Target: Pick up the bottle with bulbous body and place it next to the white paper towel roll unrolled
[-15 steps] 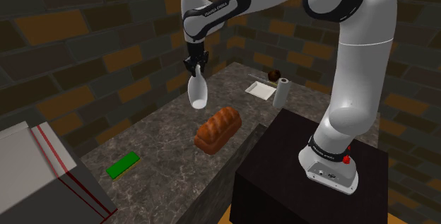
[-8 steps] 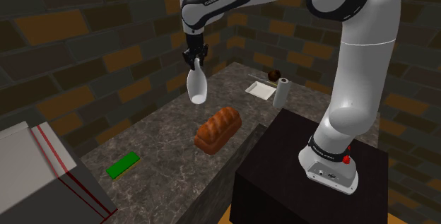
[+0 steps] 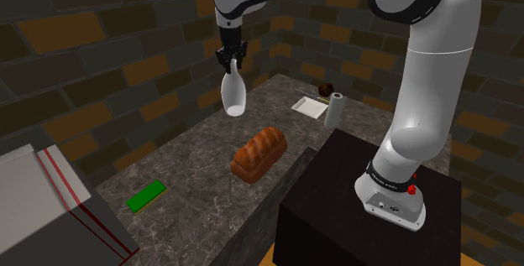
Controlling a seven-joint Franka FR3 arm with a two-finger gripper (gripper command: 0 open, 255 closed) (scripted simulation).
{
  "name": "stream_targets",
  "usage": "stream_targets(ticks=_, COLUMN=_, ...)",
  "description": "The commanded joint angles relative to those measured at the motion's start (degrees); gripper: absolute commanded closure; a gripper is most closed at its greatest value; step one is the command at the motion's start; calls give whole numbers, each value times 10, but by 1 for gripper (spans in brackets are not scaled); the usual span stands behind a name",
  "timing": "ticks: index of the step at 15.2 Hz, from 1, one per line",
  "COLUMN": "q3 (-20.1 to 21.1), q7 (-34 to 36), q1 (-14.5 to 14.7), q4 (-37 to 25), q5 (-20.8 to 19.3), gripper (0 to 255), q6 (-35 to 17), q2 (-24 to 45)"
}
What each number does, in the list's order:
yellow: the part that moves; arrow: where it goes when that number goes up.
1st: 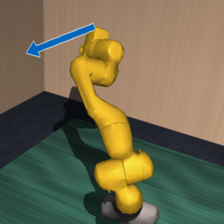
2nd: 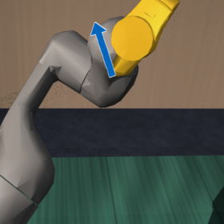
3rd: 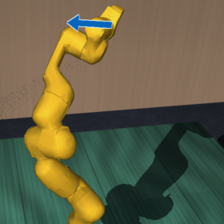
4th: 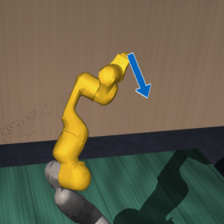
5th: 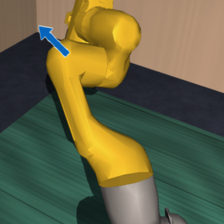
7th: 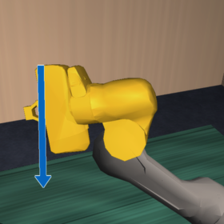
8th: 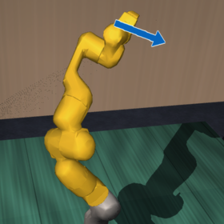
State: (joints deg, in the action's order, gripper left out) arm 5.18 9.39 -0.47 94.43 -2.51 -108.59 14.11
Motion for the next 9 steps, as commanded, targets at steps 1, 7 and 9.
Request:
stream_targets(ticks=1, q3=0, q7=0, q1=0, q4=-13, q5=0, gripper=255, q6=15, q2=-3)
stream_targets(ticks=7, q3=1, q7=-1, q1=1, q4=-55, q5=1, gripper=255, q6=60, q2=-5)
stream_targets(ticks=9, q3=1, q7=-2, q1=1, q4=-71, q5=1, gripper=255, q6=76, q2=-5)
